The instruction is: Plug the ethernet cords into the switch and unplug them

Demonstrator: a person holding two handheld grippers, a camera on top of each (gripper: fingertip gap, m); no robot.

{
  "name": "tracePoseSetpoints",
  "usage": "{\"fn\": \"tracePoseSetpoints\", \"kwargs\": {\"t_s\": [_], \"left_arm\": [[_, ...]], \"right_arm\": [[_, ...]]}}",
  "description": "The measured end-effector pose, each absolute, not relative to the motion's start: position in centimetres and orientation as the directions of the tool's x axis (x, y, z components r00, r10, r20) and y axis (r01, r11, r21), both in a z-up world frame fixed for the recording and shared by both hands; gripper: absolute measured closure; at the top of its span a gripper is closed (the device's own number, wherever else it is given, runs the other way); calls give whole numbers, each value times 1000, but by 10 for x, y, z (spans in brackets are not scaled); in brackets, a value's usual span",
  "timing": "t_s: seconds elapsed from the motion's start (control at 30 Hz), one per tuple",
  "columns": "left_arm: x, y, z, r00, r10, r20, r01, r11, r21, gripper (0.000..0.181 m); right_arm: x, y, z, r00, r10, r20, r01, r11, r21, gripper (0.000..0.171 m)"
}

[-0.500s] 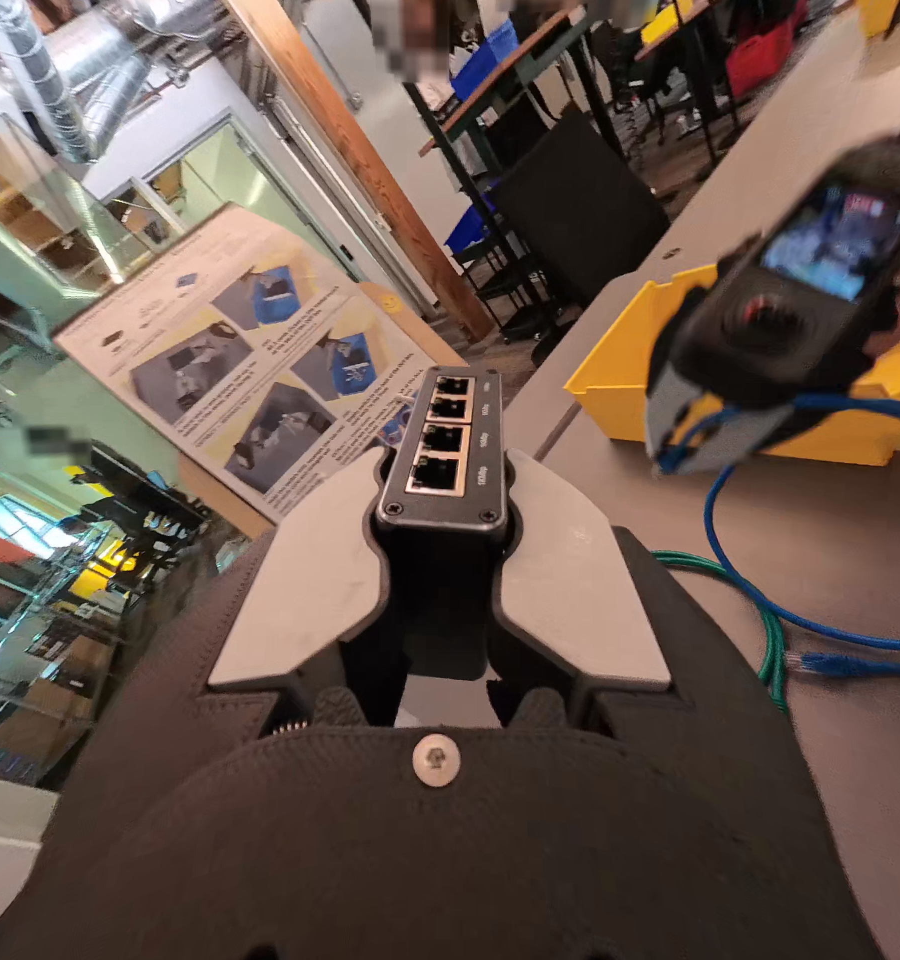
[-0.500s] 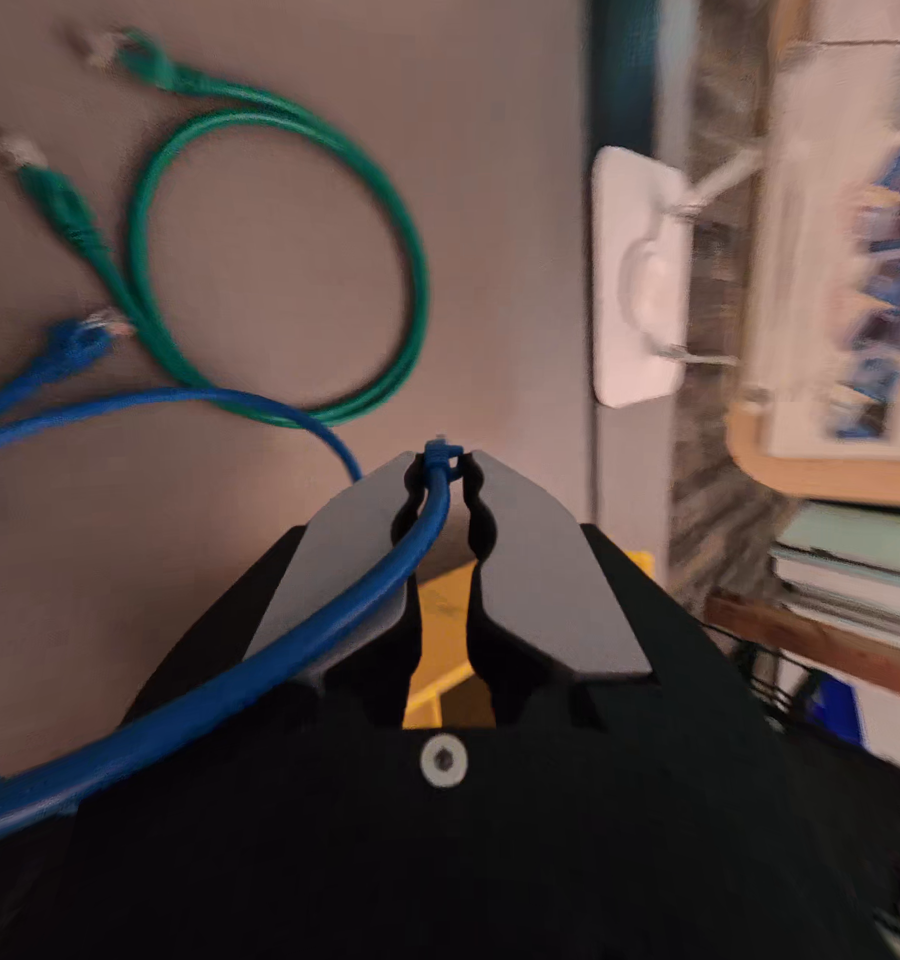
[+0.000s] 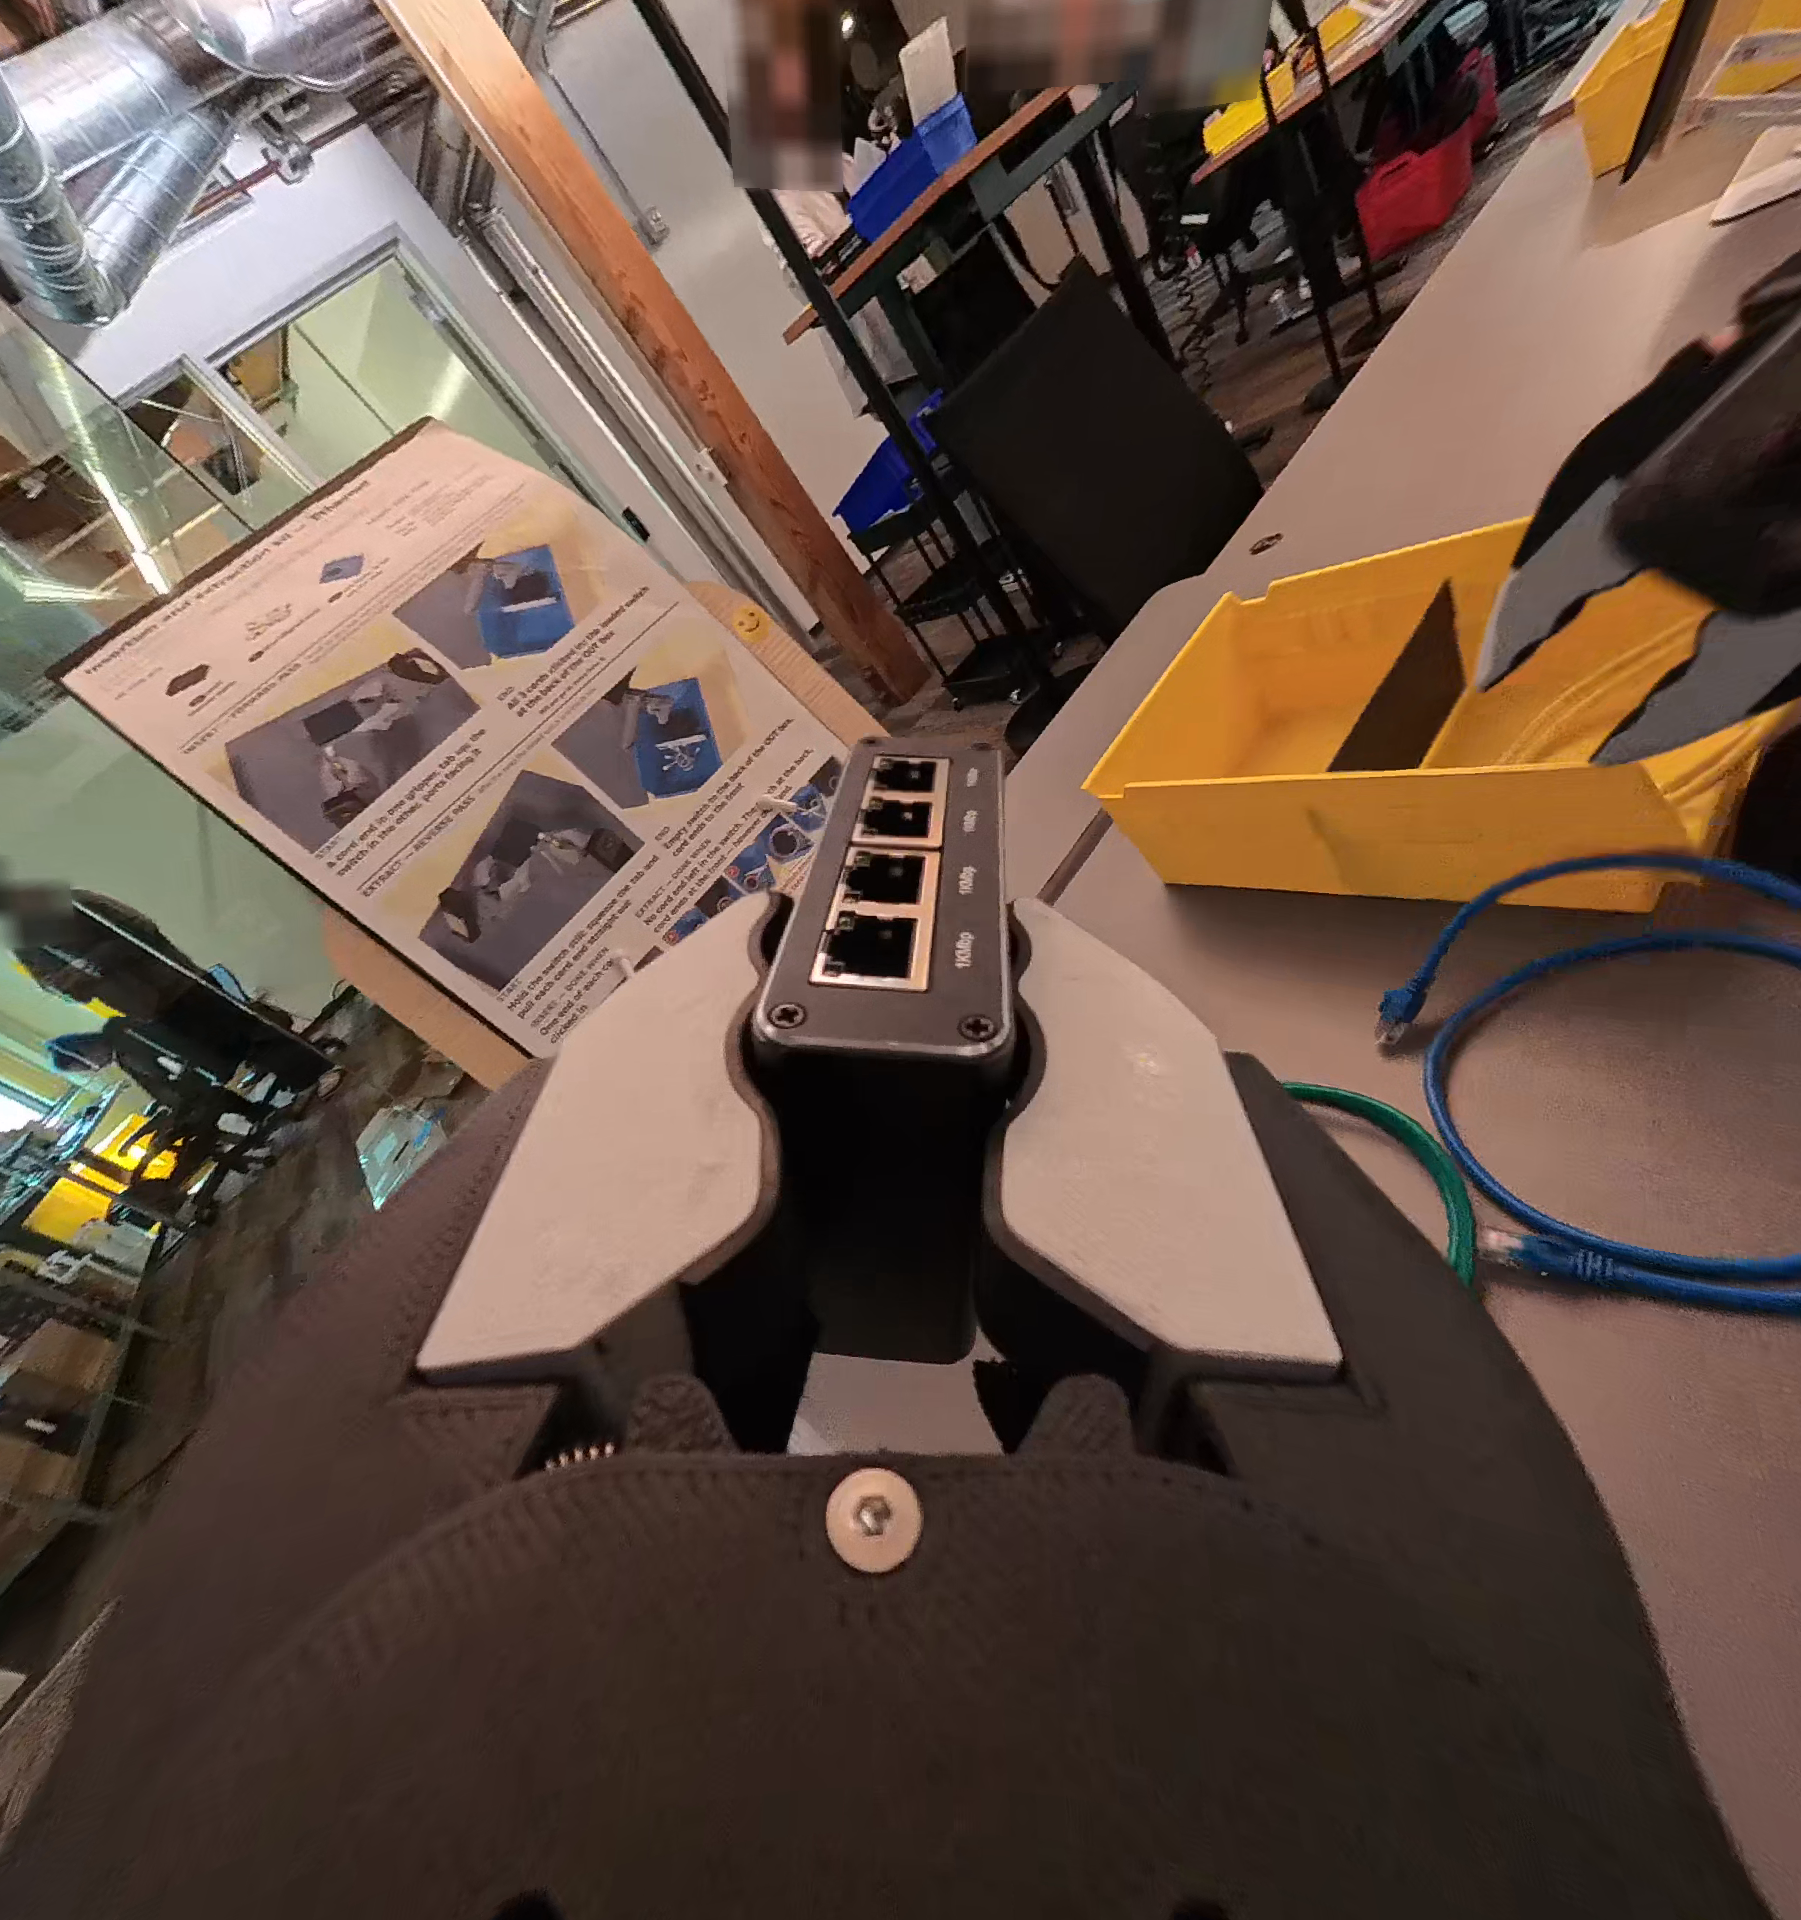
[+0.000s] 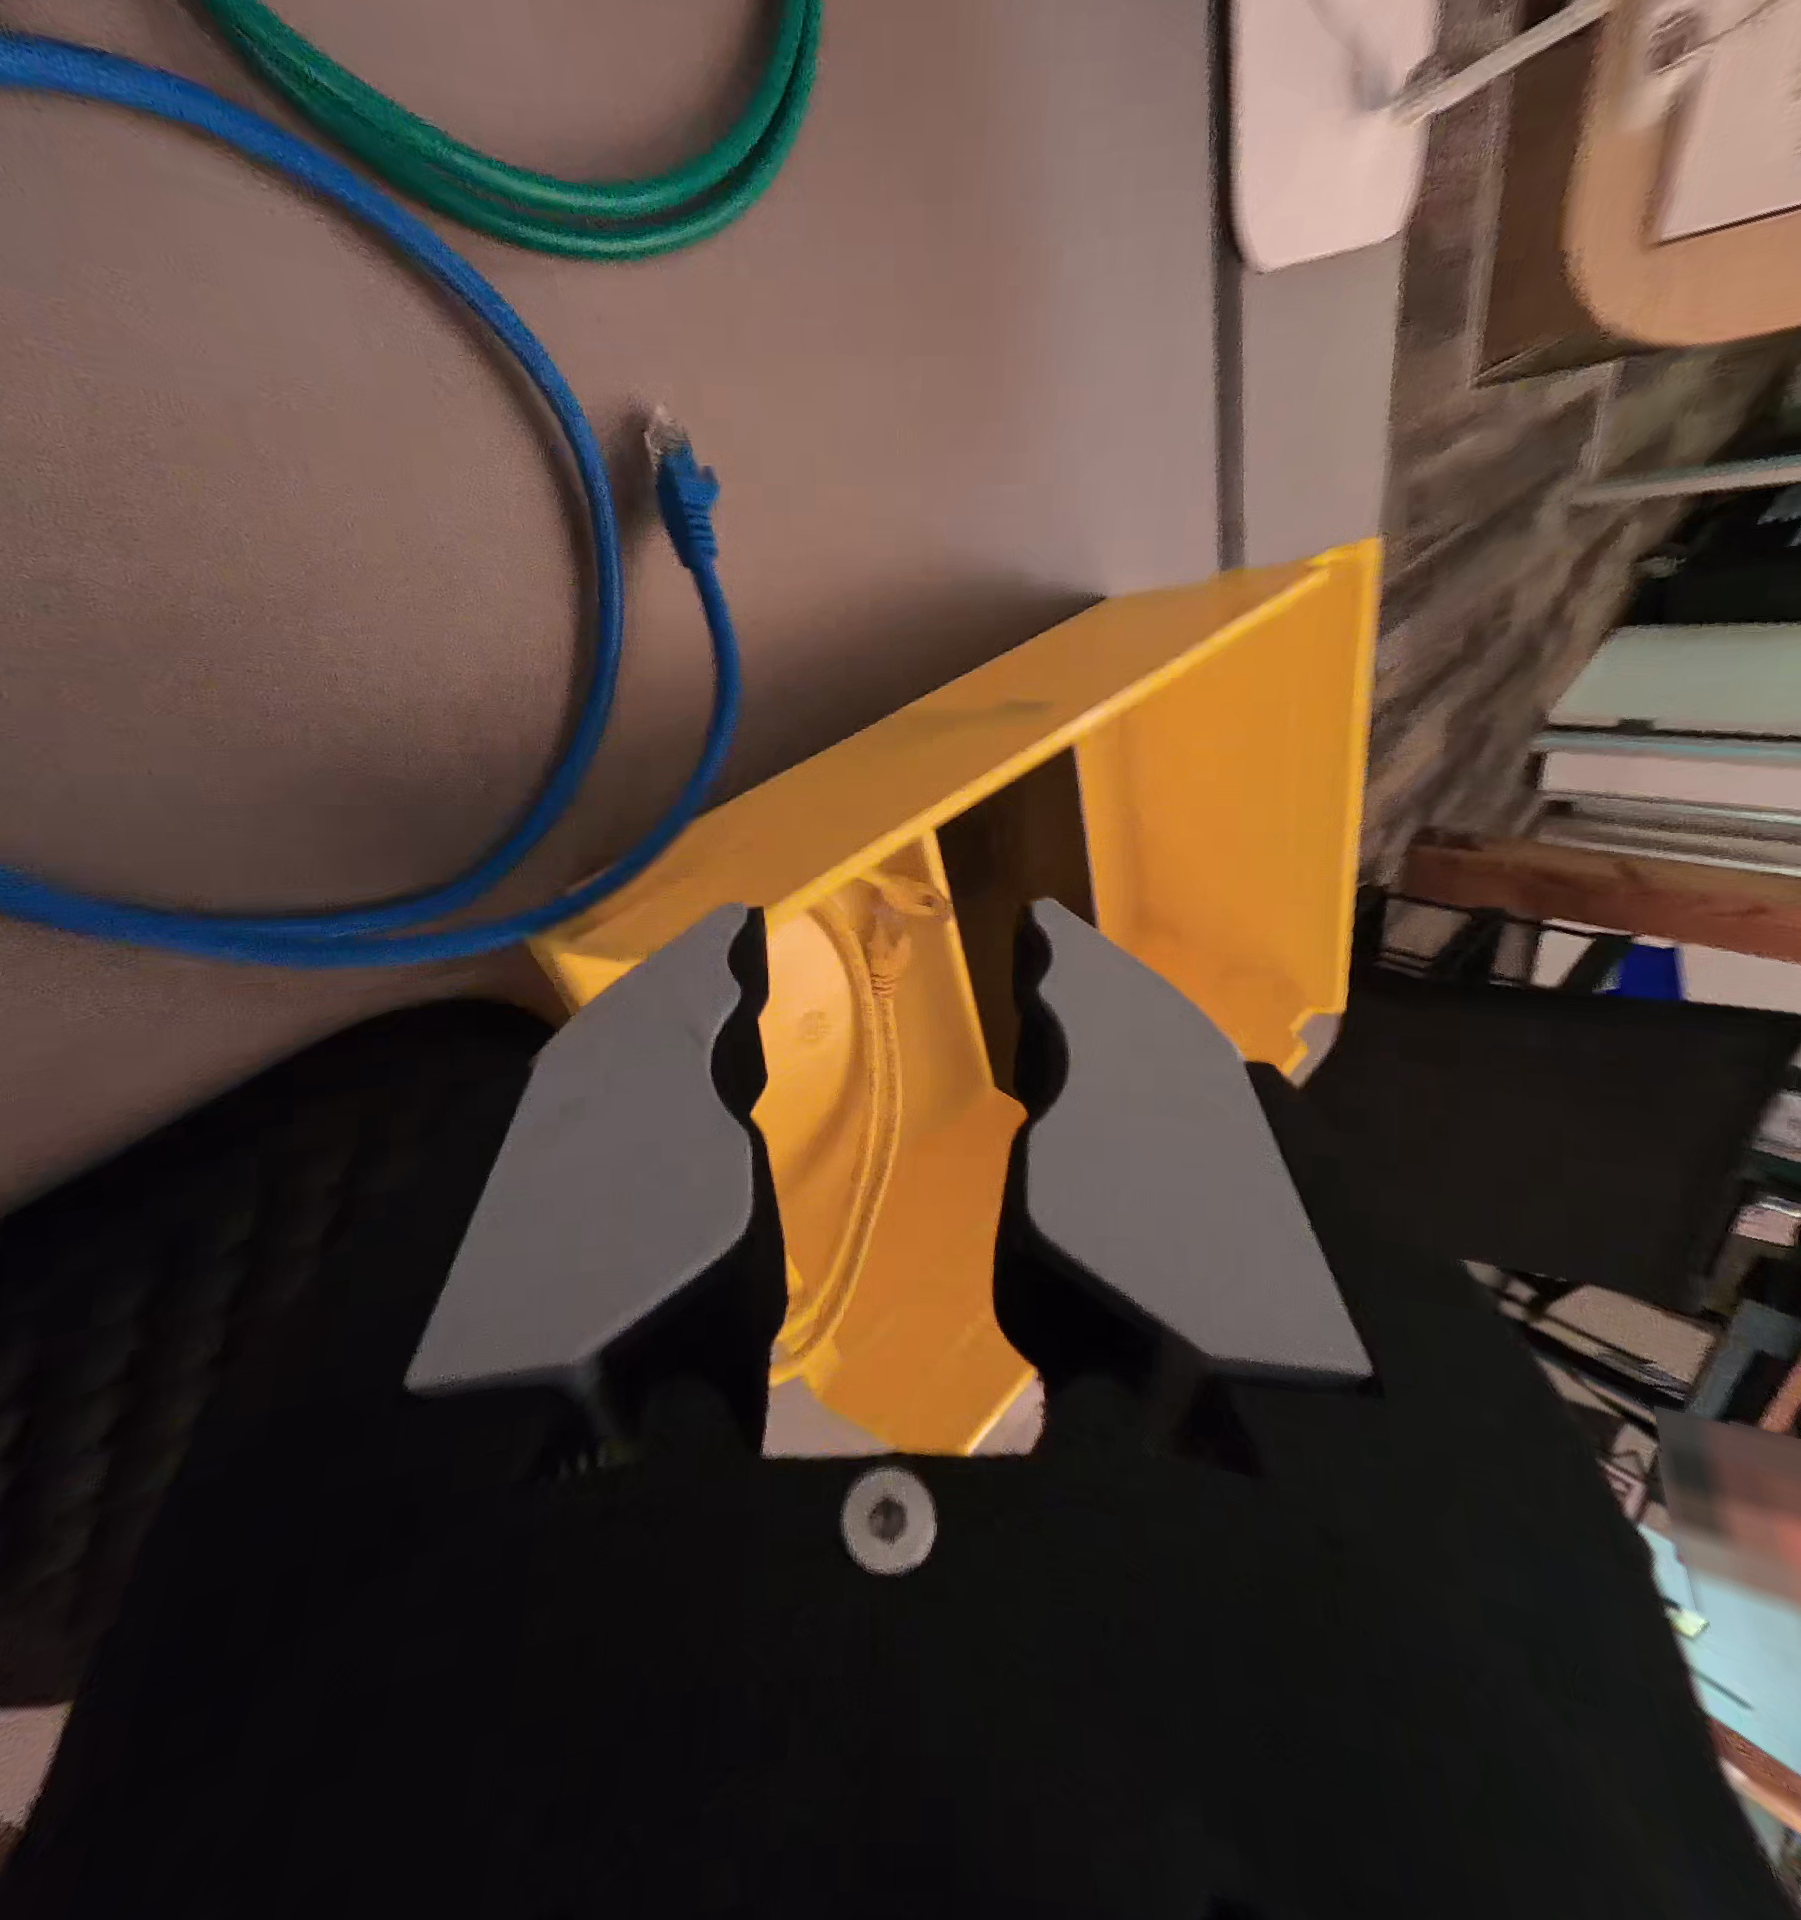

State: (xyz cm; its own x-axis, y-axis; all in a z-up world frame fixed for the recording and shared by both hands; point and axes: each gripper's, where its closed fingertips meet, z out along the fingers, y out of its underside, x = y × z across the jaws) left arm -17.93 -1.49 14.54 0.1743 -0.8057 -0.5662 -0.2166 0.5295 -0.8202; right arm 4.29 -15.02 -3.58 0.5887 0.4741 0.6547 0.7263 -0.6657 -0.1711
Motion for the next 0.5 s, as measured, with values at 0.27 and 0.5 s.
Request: {"fn": "tracePoseSetpoints", "kwargs": {"t_s": [0.27, 0.5], "left_arm": [[-184, -34, 156, 137, -819, -558, -151, 539, -829, 144], [-188, -53, 164, 112, -812, -572, -103, 563, -820, 144]], "right_arm": [[-114, -212, -83, 602, 718, 350, 749, -356, -558, 116], [-114, -194, -141, 783, 597, 176, 586, -612, -530, 118]]}}
